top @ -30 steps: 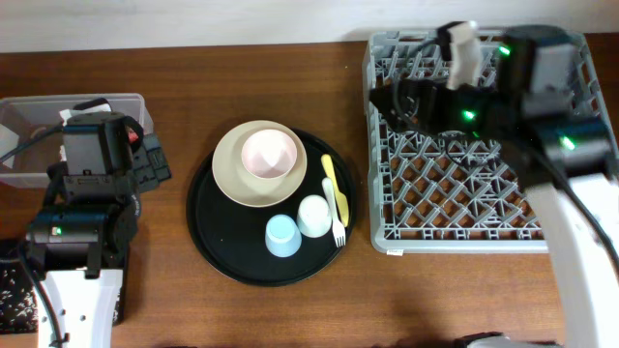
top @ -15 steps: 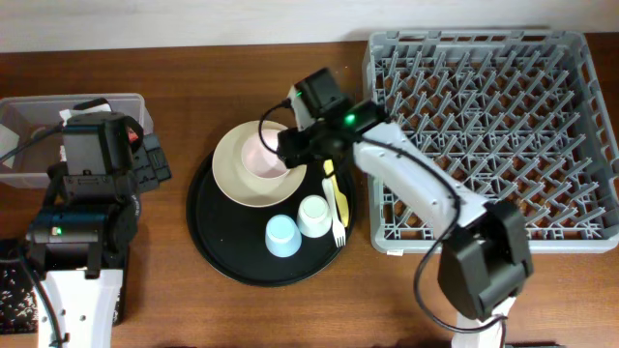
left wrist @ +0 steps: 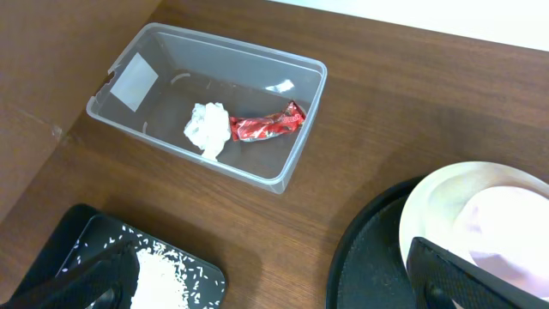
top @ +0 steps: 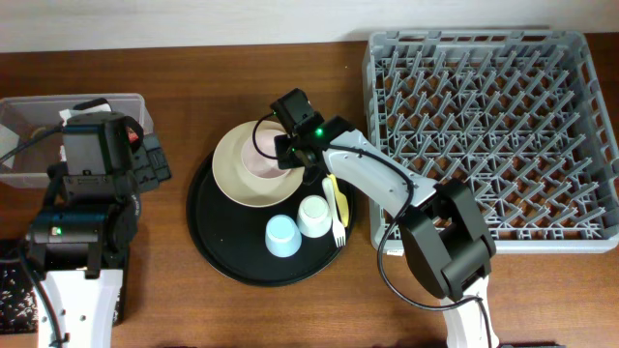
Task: Sort waste into correct bins and load items into the dishwasher rack
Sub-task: 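Grasp the pink bowl rim with the right gripper, then lift the pink bowl and carry it to the rack's upper right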
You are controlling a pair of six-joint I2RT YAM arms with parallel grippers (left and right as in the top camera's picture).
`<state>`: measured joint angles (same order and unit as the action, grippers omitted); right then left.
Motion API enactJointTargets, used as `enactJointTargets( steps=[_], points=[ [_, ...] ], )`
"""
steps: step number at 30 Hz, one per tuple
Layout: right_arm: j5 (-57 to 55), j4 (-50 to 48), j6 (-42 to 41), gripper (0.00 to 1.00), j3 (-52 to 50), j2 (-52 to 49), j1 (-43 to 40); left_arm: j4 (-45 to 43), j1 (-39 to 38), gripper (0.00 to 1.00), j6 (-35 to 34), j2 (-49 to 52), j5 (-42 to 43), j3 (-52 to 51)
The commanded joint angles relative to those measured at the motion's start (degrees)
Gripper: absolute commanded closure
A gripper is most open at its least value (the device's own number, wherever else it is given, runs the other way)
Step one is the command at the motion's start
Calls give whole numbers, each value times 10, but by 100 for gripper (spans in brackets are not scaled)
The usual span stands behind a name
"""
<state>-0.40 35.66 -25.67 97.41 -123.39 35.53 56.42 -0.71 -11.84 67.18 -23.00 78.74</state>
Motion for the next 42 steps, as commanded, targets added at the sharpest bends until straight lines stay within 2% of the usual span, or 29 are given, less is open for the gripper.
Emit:
enactJointTargets(
  steps=[1,6,9,14,16,22,27,31,34,39,42],
  points=[
    [-1,-5,-34,57,1,-17,5,1,2,1,-5,-4,-8,2],
    [2,-8,-38,57,1,-38,15,1,2,1,-5,-4,-8,2],
    [2,-17,-38,73,1,-38,17,1,2,1,-5,-4,-8,2],
    [2,-16,-38,80,5,-36,17,1,2,1,-5,-4,-8,2],
    [2,-12,-38,93,18,-32,17,1,2,1,-5,-4,-8,2],
    [-2,-2,-5,95,57,28,16,1,2,1,-5,-4,-8,2],
    [-175,137,30,96,133,149,2,1,2,1,-5,-4,-8,2],
    [-325,199,178,96,142,286,-69,1,2,1,-5,-4,-8,2],
    [-428,204,263,96,142,337,-207,1,2,1,-5,-4,-8,2],
    [-439,166,280,96,141,284,-465,1,2,1,-5,-4,-8,2],
    [-454,150,250,96,141,225,-518,1,2,1,-5,-4,-8,2]
  ],
)
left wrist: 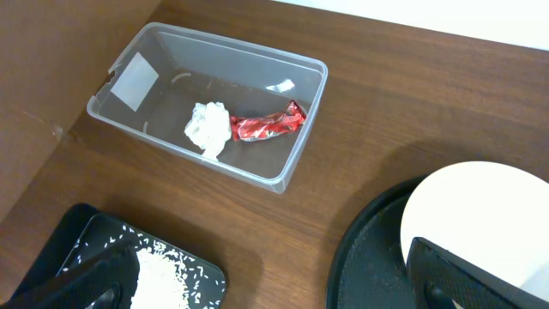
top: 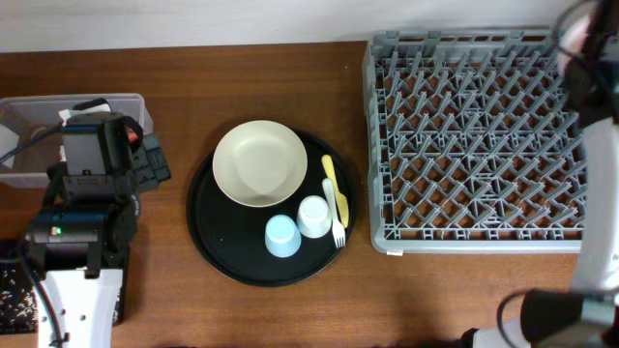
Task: Sort waste into correct bins and load items into the dishwasher rack
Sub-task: 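Lift the pink bowl and carry it to the rack's upper right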
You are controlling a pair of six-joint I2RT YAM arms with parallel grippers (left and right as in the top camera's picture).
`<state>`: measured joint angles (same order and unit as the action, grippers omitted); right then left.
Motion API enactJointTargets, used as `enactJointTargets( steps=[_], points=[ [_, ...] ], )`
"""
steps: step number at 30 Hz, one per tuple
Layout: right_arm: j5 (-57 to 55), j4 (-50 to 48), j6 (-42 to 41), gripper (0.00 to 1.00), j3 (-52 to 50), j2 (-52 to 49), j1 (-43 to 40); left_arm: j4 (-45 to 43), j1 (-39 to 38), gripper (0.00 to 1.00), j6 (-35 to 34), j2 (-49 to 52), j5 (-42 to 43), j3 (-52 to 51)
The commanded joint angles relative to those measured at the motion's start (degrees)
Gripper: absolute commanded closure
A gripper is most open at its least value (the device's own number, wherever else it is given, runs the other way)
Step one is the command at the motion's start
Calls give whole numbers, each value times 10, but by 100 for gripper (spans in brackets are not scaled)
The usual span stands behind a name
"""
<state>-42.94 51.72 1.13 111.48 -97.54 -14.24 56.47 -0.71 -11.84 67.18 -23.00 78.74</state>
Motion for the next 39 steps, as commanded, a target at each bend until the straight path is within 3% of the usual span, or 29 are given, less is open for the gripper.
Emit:
enactJointTargets(
  steps=[1,8,10,14,22,32,39],
  points=[
    [-72,-28,-18,96,1,-65,-23,0,2,1,-5,-4,-8,2],
    [-193,-210,61,96,1,-204,-22,0,2,1,-5,-4,-8,2],
    [-194,-286,121,96,1,-233,-22,0,2,1,-5,-4,-8,2],
    [-150,-433,347,96,1,-296,-12,0,2,1,-5,-4,-8,2],
    [-102,-431,379,96,-15,-348,19,0,2,1,-5,-4,-8,2],
    [-50,-330,348,96,-21,-351,45,0,2,1,-5,-4,-8,2],
    [-50,-342,348,96,-86,-351,53,0,2,1,-5,-4,-8,2]
  ],
)
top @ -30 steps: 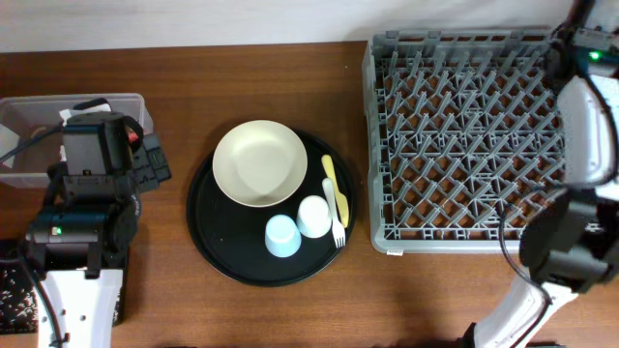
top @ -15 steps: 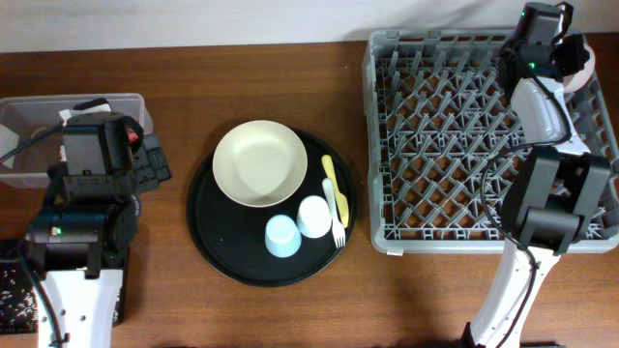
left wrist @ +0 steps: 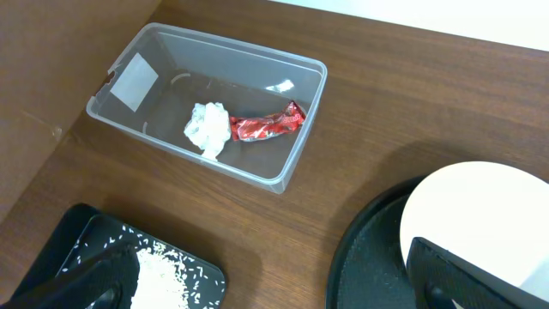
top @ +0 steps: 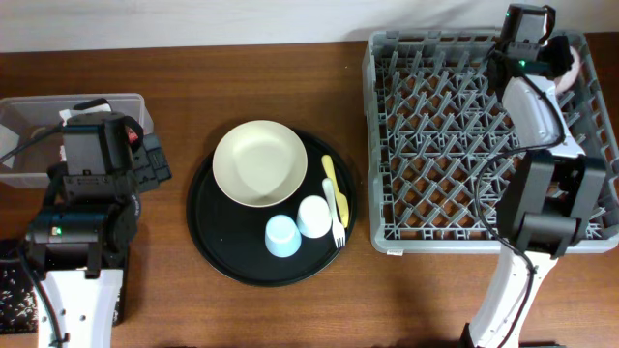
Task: Sort waste into correct bins and load items into the dishwasher rack
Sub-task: 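Lift the pink bowl and carry it to the rack's upper right, then lower the pink bowl into the rack and open the right gripper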
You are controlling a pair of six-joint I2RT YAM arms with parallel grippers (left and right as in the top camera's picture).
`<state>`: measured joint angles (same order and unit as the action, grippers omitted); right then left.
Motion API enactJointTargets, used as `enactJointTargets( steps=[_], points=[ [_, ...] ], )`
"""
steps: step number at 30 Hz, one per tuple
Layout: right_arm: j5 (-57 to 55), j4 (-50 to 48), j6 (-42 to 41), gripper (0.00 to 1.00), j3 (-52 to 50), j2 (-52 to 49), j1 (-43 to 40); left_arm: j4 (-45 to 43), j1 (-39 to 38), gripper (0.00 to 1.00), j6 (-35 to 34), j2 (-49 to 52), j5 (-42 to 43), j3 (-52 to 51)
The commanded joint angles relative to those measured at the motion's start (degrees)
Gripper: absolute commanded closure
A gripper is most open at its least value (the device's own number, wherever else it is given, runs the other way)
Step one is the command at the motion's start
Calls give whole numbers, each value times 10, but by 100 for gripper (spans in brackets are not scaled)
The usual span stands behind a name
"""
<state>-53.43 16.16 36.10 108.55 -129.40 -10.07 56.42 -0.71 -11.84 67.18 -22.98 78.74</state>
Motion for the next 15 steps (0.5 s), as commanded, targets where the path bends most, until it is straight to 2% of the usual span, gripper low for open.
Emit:
enactJointTargets(
  steps=[1,4,7,9,10,12,15],
  points=[
    [55,11,-1,96,-65,-32,11,1,2,1,-5,-4,-8,2],
    [42,-6,-1,96,-71,-32,11,1,2,1,-5,-4,-8,2],
    [-36,-77,-1,96,-70,-31,15,1,2,1,-5,-4,-8,2],
    [-103,-171,54,96,-70,-24,16,1,2,1,-5,-4,-8,2],
    [-106,-203,112,96,-70,-21,16,1,2,1,-5,-4,-8,2],
    [-102,-202,160,96,-70,-21,21,1,2,1,-5,-4,-8,2],
    [-96,-164,155,96,-71,-21,33,1,2,1,-5,-4,-8,2]
  ],
)
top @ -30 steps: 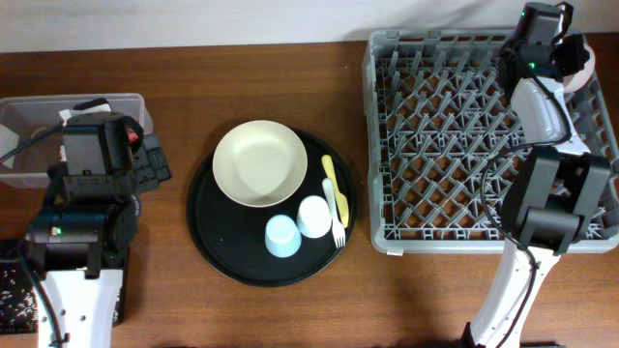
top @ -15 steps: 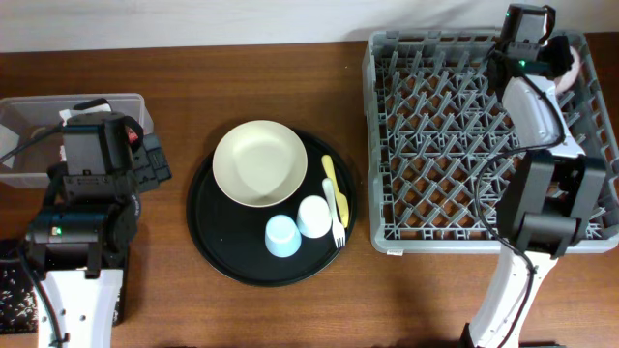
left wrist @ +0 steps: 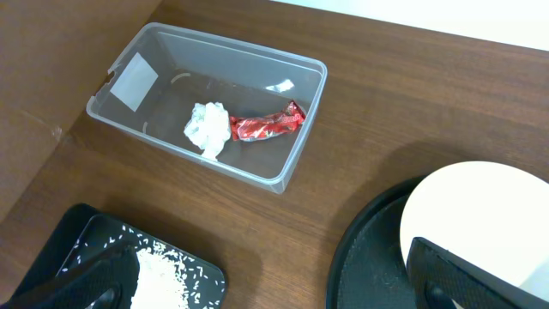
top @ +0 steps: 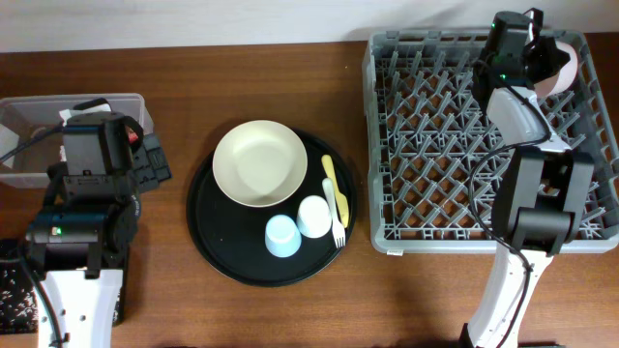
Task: Sort waste into correct bins and load items into the dishwasher rack
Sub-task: 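Lower the pink bowl into the rack and open the right gripper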
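At the rack's far right corner a pink bowl (top: 559,66) stands tilted on edge, and my right gripper (top: 535,41) looks shut on its rim. The grey dishwasher rack (top: 426,126) holds nothing else. On the round black tray (top: 218,242) are a cream bowl (top: 259,162), a white cup (top: 313,215), a blue cup (top: 282,235) and a yellow fork (top: 335,198). My left gripper (left wrist: 274,296) hangs wide open above the table between the bins and the tray, with nothing between its fingers (left wrist: 467,275).
A clear plastic bin (left wrist: 302,94) at the far left holds a crumpled white tissue (left wrist: 208,127) and a red wrapper (left wrist: 268,125). A black container (left wrist: 86,236) with white rice (left wrist: 163,275) sits at the near left. The left arm's body (top: 87,193) stands beside the bin.
My right wrist has shifted slightly left at the rack's far right corner, and more of the pink bowl now shows, turned on edge. The left arm has not moved.
My right gripper was at the pink bowl sitting in the cream bowl on the tray. Then the cream bowl was bare and the arm was off at the far right. Then the pink bowl was over the rack's far right corner, where it now stands on edge.
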You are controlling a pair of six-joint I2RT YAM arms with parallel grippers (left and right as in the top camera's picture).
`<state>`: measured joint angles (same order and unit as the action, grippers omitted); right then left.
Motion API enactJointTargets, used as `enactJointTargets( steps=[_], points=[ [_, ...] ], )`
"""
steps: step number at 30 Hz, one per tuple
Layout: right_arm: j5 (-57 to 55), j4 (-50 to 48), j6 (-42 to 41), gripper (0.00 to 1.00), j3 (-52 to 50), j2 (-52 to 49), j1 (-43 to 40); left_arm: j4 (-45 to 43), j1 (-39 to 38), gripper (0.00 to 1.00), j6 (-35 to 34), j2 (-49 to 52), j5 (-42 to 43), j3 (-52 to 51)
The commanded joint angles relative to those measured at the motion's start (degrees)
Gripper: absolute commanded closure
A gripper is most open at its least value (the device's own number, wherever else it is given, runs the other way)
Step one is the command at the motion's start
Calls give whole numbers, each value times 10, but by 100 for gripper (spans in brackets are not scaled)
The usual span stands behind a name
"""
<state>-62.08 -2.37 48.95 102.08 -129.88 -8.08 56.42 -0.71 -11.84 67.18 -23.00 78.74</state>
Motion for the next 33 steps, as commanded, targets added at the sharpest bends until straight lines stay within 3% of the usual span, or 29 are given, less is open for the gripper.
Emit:
enactJointTargets(
  steps=[1,5,6,7,8,10,17,20,22,24,27,30,33],
  points=[
    [4,50,5,96,-6,-16,17,1,2,1,-5,-4,-8,2],
    [15,100,-30,96,-6,-16,21,1,2,1,-5,-4,-8,2],
    [15,101,-30,89,-6,-16,21,1,2,1,-5,-4,-8,2],
    [15,101,-30,50,-6,-16,21,1,2,1,-5,-4,-8,2],
    [14,101,-30,32,-6,-16,21,1,2,1,-5,-4,-8,2],
    [5,89,-64,14,-6,-13,30,1,2,1,-5,-4,-8,2],
    [4,84,-112,8,-5,77,71,1,2,1,-5,-4,-8,2],
    [67,170,-180,6,-5,152,102,1,2,1,-5,-4,-8,2],
    [199,283,-289,6,-5,212,133,1,2,1,-5,-4,-8,2],
    [426,379,-370,7,-5,261,168,1,2,1,-5,-4,-8,2],
    [713,444,-479,20,-5,287,223,1,2,1,-5,-4,-8,2],
    [749,452,-539,22,-5,268,297,1,2,1,-5,-4,-8,2],
    [677,451,-539,23,-6,229,356,1,2,1,-5,-4,-8,2]
  ],
)
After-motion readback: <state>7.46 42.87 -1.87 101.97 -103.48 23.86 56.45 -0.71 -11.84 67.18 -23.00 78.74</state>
